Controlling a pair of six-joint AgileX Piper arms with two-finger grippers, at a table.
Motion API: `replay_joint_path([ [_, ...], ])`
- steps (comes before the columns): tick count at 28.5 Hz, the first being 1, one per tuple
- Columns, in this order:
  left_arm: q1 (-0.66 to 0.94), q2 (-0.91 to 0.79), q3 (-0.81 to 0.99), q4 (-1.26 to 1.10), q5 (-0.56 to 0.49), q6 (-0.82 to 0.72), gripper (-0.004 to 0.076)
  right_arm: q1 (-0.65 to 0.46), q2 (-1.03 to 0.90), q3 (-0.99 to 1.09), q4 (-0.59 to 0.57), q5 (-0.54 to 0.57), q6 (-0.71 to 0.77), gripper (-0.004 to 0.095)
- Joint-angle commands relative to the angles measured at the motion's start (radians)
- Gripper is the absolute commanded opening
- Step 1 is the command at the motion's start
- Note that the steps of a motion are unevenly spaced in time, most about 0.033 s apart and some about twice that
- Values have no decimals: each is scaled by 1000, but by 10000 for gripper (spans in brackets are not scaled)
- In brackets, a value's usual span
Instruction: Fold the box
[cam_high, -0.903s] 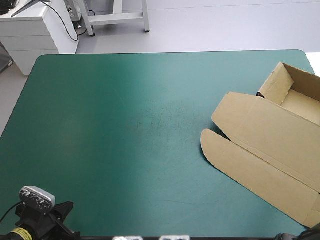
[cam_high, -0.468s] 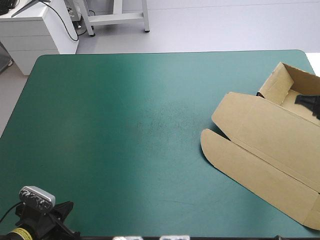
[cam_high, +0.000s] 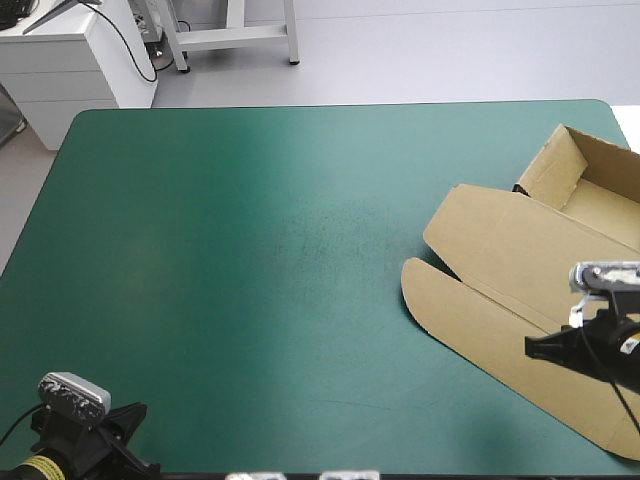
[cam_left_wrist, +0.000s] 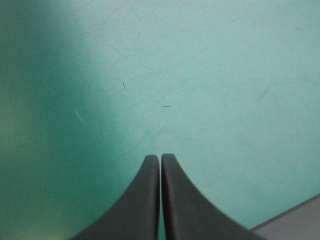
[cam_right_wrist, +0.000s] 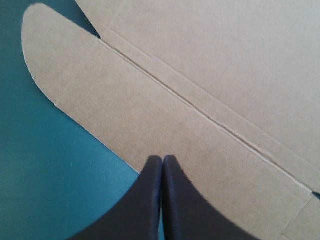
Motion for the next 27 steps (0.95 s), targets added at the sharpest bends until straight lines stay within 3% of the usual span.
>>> replay_joint_path([
  [1, -3, 12, -24, -7, -59, 2, -8, 3, -78, 127, 10, -124, -22, -20],
  [8, -3, 12, -24, -13, -59, 2, -8, 3, -214, 360, 55, -251, -60, -20],
  [27, -3, 12, -24, -13, -59, 2, -8, 3, -262, 355, 58, -270, -40, -20],
])
